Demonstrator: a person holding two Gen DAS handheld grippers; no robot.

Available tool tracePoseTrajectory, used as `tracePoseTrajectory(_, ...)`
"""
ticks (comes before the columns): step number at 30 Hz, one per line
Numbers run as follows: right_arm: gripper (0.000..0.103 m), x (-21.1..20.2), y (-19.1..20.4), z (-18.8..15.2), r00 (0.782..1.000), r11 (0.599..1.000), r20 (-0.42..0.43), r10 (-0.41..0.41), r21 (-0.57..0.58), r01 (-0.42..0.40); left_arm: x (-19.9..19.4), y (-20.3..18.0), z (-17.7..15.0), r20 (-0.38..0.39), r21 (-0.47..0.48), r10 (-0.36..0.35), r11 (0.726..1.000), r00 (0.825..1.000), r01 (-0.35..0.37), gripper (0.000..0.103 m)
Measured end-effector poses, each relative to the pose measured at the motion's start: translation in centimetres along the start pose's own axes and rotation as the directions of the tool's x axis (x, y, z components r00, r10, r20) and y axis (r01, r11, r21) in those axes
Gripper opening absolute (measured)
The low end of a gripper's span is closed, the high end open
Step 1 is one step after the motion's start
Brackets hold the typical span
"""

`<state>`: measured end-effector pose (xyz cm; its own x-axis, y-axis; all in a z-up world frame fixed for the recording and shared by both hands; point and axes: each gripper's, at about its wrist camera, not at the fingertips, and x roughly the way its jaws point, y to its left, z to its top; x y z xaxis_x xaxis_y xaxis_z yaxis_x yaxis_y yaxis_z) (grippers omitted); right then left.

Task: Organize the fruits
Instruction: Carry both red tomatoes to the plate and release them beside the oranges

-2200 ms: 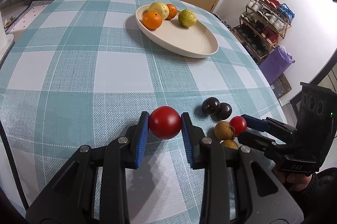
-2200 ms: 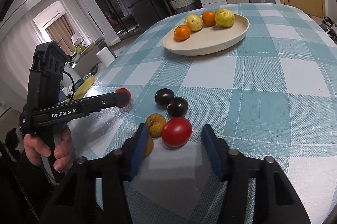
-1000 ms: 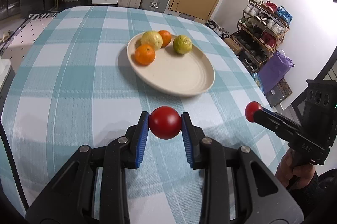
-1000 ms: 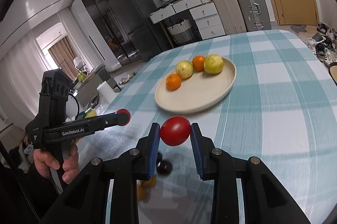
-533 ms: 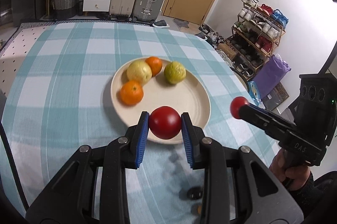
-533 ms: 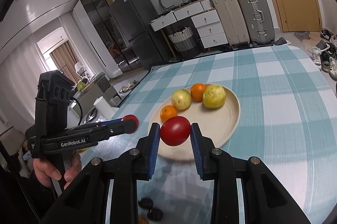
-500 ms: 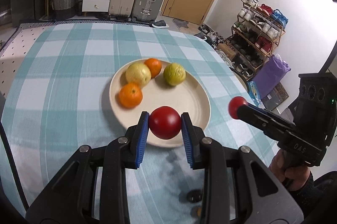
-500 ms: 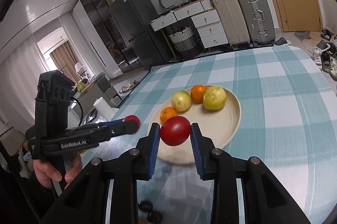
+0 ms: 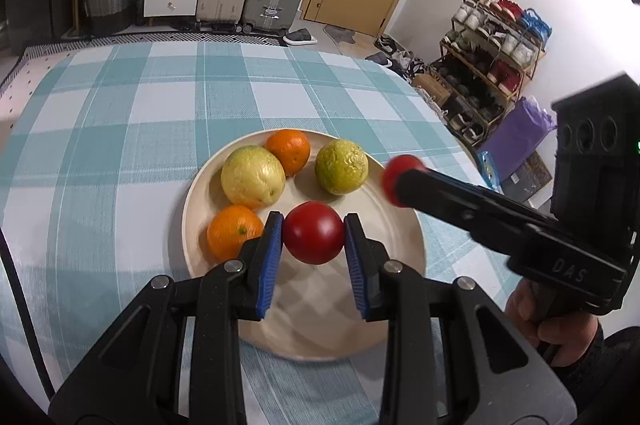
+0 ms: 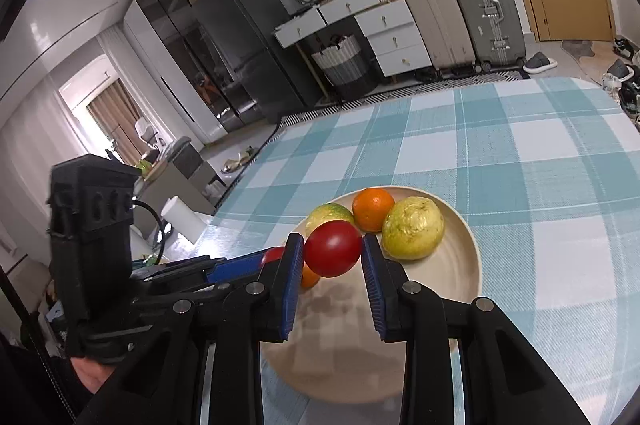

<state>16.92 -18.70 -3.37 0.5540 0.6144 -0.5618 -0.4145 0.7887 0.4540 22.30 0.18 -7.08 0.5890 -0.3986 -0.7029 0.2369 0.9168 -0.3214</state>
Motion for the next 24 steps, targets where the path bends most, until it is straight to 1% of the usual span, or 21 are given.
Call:
tracePoseTrajectory(6,0.030,2.0,-0.7,1.0,1.000,1.000,-0.028,-0.007,0.008,0.007,1.7,0.2,0.5,-0.015,0.001,-0.013,1.000,1.000,0.013,0.028)
tracePoseTrajectory(10,0.030,2.7,-0.9,1.3,0.999,1.000,-0.039,-0.019,0.002,0.019,2.7,0.6,0.7,-0.023,-0.004,-0.007,1.000,1.000,0.007,0.028)
tracePoseTrajectory(12,0.030,3.2,-0.9,1.4,0.998,1.000,-0.048,-0.026,-0.004,0.026,2.9,0.7,0.6,-0.027,-0.006,0.000,1.000,1.000,0.000,0.028)
tracePoseTrajectory(14,0.030,3.6,-0.8,1.3,0.997,0.999,-0.059,-0.042,-0.018,0.041,3.3,0.8,0.6,-0.033,-0.006,-0.008,1.000,0.999,0.008,0.028)
tracePoseTrajectory(16,0.030,3.9,-0.7,1.2,0.997,0.999,-0.068,-0.040,-0.020,0.038,3.3,0.8,0.7,-0.031,0.001,-0.003,1.000,1.000,0.003,0.028)
tracePoseTrajectory(24,0.030,4.9,-0.3,1.2,0.995,0.997,-0.081,-0.064,-0.045,0.061,3.8,0.9,0.7,-0.037,0.001,0.006,1.000,0.999,-0.006,0.028)
